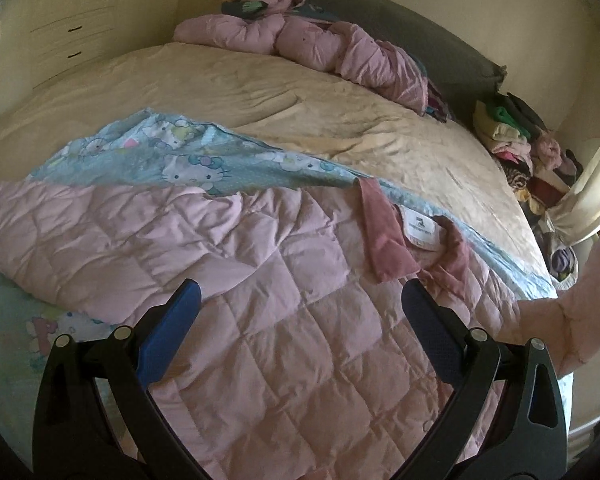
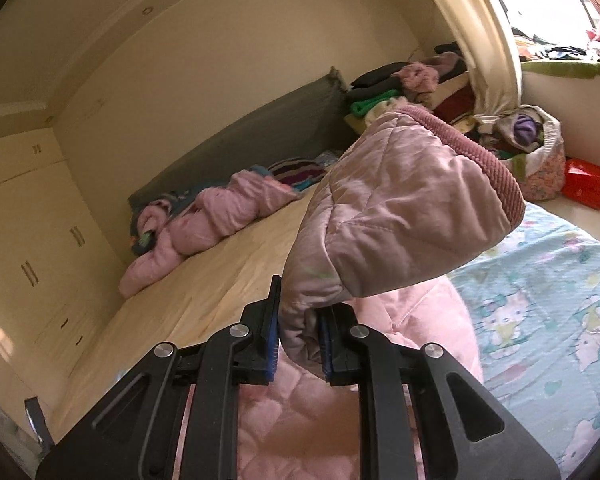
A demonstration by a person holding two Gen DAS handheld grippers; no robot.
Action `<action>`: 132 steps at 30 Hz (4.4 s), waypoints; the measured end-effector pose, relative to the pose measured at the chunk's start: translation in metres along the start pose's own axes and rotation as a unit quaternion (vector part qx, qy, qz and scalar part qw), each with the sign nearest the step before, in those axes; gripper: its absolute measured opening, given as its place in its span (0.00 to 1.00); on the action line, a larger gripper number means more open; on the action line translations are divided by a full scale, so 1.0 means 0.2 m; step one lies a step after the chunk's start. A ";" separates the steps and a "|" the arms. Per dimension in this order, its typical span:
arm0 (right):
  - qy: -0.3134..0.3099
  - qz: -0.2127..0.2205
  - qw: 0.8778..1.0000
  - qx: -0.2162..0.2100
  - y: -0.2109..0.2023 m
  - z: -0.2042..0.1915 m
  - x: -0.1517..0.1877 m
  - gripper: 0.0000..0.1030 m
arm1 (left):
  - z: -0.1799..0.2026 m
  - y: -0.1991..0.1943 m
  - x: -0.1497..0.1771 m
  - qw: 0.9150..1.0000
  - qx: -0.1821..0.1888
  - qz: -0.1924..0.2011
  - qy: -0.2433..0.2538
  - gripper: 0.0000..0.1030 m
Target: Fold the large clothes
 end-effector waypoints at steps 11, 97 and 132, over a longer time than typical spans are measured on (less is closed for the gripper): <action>-0.039 -0.041 0.998 -0.035 0.13 -0.29 0.22 0.15 | -0.06 -0.01 0.00 0.998 0.047 -0.009 -0.029 0.91; -0.115 -0.182 0.977 0.013 0.22 -0.23 0.71 0.55 | 0.07 0.13 0.09 0.987 0.152 0.019 0.047 0.06; -0.080 -0.254 0.961 0.072 0.75 -0.05 0.80 0.65 | 0.01 0.28 0.14 0.994 0.089 -0.032 0.046 0.33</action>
Point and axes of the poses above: each gripper's, at about its wrist camera, not at the fingertips, and y roughly the way its jaws point, z to its right, x to its underside, the point moved 2 cm from there along y, roughly the way its jaws point, and after that the axes turned 3 degrees about -z, right-handed, at the moved point
